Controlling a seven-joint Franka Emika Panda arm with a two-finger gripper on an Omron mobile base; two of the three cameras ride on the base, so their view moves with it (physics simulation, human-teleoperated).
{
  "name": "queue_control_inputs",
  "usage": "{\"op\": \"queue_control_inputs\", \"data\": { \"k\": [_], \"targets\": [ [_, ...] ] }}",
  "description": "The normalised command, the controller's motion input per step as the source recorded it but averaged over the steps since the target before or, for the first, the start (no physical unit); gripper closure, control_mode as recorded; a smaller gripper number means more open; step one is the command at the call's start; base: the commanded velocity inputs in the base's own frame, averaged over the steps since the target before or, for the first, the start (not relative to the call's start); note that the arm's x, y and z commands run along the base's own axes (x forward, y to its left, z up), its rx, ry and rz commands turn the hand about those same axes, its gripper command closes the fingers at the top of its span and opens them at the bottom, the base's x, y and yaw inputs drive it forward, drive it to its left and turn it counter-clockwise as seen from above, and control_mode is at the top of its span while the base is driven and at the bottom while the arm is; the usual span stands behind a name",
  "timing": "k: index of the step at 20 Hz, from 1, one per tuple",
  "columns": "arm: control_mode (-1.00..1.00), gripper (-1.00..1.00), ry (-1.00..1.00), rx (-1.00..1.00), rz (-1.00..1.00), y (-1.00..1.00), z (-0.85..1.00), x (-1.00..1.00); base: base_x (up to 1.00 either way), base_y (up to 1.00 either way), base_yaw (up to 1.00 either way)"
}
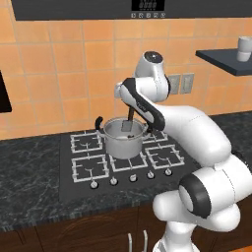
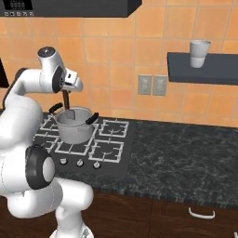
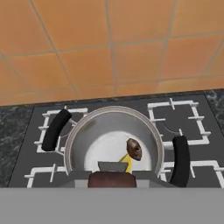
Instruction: Put the lemon wedge and mushroom in the pot. Retrieve the spatula and lightly stir the vegetables in the pot.
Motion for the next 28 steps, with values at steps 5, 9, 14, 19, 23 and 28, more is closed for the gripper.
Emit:
{"op": "queue_control_inputs", "data": {
  "k": [5, 9, 14, 19, 23, 28],
  "targets": [
    [-1.00, 1.00, 0.14, 0.00, 0.00, 0.14, -0.46, 0.14, 0.00, 0.00, 0.00],
    [-1.00, 1.00, 0.09, 0.00, -0.01, 0.12, -0.30, 0.29, 0.00, 0.00, 0.00],
    [-1.00, 1.00, 0.06, 0.00, -0.02, 0.10, -0.30, 0.23, 0.00, 0.00, 0.00],
    [-1.00, 1.00, 0.10, -0.03, -0.07, 0.02, -0.49, 0.06, 0.00, 0.00, 0.00],
    [-1.00, 1.00, 0.00, -0.12, -0.09, 0.00, -0.39, 0.10, 0.00, 0.00, 0.00],
    [-1.00, 1.00, -0.22, -0.29, -0.16, 0.00, -0.01, 0.00, 0.00, 0.00, 0.00]
  ]
}}
